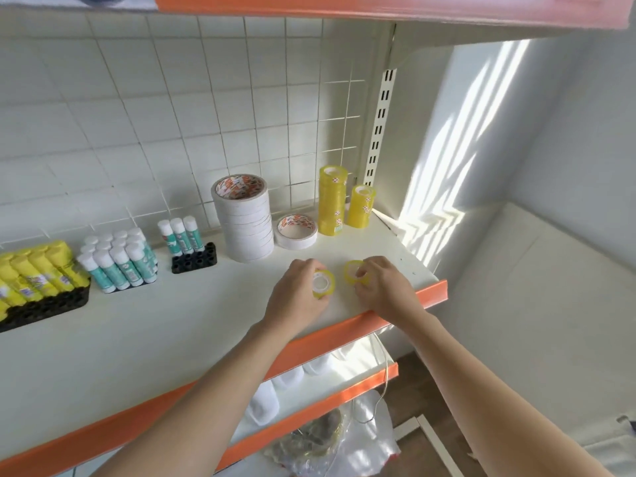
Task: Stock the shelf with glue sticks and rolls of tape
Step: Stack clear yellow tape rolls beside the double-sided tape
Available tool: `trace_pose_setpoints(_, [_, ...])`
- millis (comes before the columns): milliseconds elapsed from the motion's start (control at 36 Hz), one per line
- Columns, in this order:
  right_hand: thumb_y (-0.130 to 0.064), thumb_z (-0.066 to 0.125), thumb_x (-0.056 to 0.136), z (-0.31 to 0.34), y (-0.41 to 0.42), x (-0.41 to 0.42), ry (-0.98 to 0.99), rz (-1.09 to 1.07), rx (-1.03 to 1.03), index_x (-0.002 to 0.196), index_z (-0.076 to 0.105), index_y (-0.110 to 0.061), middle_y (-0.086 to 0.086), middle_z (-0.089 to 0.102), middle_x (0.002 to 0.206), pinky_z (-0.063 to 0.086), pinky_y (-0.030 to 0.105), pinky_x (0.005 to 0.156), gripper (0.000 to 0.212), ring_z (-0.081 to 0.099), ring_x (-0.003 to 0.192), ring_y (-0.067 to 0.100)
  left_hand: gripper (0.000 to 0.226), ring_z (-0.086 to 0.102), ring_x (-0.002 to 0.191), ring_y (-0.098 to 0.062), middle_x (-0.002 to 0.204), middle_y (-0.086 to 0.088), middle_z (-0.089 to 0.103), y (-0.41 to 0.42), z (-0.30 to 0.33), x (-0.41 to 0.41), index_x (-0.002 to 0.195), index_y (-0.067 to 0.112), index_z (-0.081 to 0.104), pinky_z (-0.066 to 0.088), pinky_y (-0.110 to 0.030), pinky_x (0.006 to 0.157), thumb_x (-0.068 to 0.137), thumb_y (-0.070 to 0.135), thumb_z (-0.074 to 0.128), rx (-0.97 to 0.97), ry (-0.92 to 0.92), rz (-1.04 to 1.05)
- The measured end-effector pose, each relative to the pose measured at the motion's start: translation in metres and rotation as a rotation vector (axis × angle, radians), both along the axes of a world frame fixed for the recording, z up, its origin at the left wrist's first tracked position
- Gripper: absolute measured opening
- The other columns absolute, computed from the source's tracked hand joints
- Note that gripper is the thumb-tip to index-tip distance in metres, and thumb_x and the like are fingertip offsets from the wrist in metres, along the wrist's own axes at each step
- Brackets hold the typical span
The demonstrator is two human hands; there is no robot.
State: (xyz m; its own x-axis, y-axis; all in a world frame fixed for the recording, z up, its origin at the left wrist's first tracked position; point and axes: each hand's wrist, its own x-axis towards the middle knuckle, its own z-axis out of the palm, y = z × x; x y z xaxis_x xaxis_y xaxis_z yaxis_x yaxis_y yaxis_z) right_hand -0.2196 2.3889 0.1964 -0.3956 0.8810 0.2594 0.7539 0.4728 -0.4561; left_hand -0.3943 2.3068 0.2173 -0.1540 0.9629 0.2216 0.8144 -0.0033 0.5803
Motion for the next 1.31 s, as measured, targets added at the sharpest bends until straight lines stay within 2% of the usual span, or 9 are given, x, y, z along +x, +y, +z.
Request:
trace_pose_setpoints(167, [-0.021, 0.066, 0.082, -0.002, 0.025, 0.005, -0.035, -0.039, -0.010, 0.099, 0.066, -0.012, 0.004, 0.061, 0.115, 0.045, 0.039, 0.088, 0.019, 0.052, 0.111, 0.029, 0.046, 0.053, 0.111, -0.027, 0.119, -0.007, 0.054, 0.024, -0.010, 0.019, 0.122, 0.013, 0.050, 0.041, -0.033, 0.088, 0.081, 0.020, 0.069, -0.019, 0.025, 0.009])
trace_pose_setpoints(389, [-0.030, 0.058, 0.089, -0.001, 0.047, 0.009, -0.090, -0.119, -0.026, 0.112, 0.060, -0.018, -0.005, 0.056, 0.130, 0.034, 0.037, 0.097, 0.026, 0.044, 0.123, 0.025, 0.045, 0.045, 0.117, -0.028, 0.122, -0.007, 0.058, 0.048, -0.016, 0.030, 0.129, 0.014, 0.045, 0.039, -0.036, 0.092, 0.088, 0.019, 0.064, -0.014, 0.124, 0.030])
trace_pose_setpoints(528, [-0.032, 0.056, 0.090, -0.002, 0.044, 0.011, -0.025, -0.141, -0.016, 0.127, 0.053, -0.025, 0.001, 0.049, 0.136, 0.034, 0.038, 0.101, 0.038, 0.044, 0.125, 0.026, 0.044, 0.045, 0.118, -0.027, 0.123, -0.008, 0.058, 0.063, -0.015, 0.036, 0.130, 0.013, 0.045, 0.037, -0.034, 0.088, 0.091, 0.019, 0.063, 0.001, 0.070, 0.031])
trace_pose_setpoints(694, [-0.036, 0.054, 0.091, -0.003, 0.045, 0.010, -0.086, -0.159, -0.032, 0.126, 0.053, -0.026, 0.003, 0.052, 0.132, 0.030, 0.037, 0.103, 0.036, 0.040, 0.128, 0.026, 0.049, 0.044, 0.125, -0.028, 0.136, -0.010, 0.048, 0.066, -0.022, 0.037, 0.134, 0.008, 0.043, 0.037, -0.034, 0.093, 0.091, 0.022, 0.064, 0.008, 0.029, 0.015])
trace_pose_setpoints(889, [-0.035, 0.052, 0.092, -0.004, 0.046, 0.011, -0.088, -0.164, -0.017, 0.116, 0.060, -0.024, -0.001, 0.057, 0.127, 0.032, 0.035, 0.102, 0.028, 0.043, 0.124, 0.024, 0.037, 0.046, 0.117, -0.034, 0.119, -0.015, 0.055, 0.055, -0.032, 0.026, 0.121, 0.004, 0.054, 0.040, -0.040, 0.094, 0.089, 0.020, 0.065, 0.063, 0.121, 0.006])
trace_pose_setpoints(1028, [-0.030, 0.060, 0.090, -0.003, 0.048, 0.013, 0.061, -0.153, -0.001, 0.110, 0.063, -0.018, 0.003, 0.060, 0.121, 0.040, 0.039, 0.095, 0.024, 0.050, 0.116, 0.028, 0.032, 0.058, 0.100, -0.035, 0.100, -0.012, 0.062, 0.051, -0.042, 0.017, 0.103, 0.005, 0.061, 0.050, -0.042, 0.081, 0.078, 0.023, 0.073, 0.107, 0.248, 0.046])
trace_pose_setpoints(1111, [-0.026, 0.065, 0.088, 0.000, 0.052, 0.013, 0.169, -0.156, 0.095, 0.105, 0.065, -0.015, 0.004, 0.063, 0.115, 0.046, 0.041, 0.087, 0.020, 0.054, 0.108, 0.030, 0.031, 0.059, 0.096, -0.032, 0.097, -0.010, 0.062, 0.050, -0.045, 0.016, 0.098, 0.007, 0.062, 0.051, -0.040, 0.079, 0.081, 0.033, 0.058, 0.126, 0.264, 0.073])
trace_pose_setpoints(1167, [-0.024, 0.066, 0.087, 0.006, 0.057, 0.011, 0.205, -0.165, 0.172, 0.102, 0.066, -0.014, 0.004, 0.064, 0.112, 0.047, 0.042, 0.084, 0.018, 0.055, 0.106, 0.031, 0.038, 0.060, 0.094, -0.030, 0.096, -0.007, 0.063, 0.050, -0.046, 0.016, 0.095, 0.009, 0.062, 0.052, -0.038, 0.077, 0.080, 0.040, 0.045, 0.137, 0.277, 0.071])
trace_pose_setpoints(1306, [-0.024, 0.065, 0.089, 0.030, 0.084, 0.004, 0.273, -0.174, 0.255, 0.103, 0.065, -0.014, 0.004, 0.064, 0.111, 0.048, 0.041, 0.079, 0.017, 0.056, 0.101, 0.030, 0.042, 0.059, 0.098, -0.029, 0.099, -0.007, 0.063, 0.051, -0.049, 0.016, 0.096, 0.010, 0.063, 0.052, -0.039, 0.081, 0.078, 0.041, 0.040, 0.150, 0.277, 0.071])
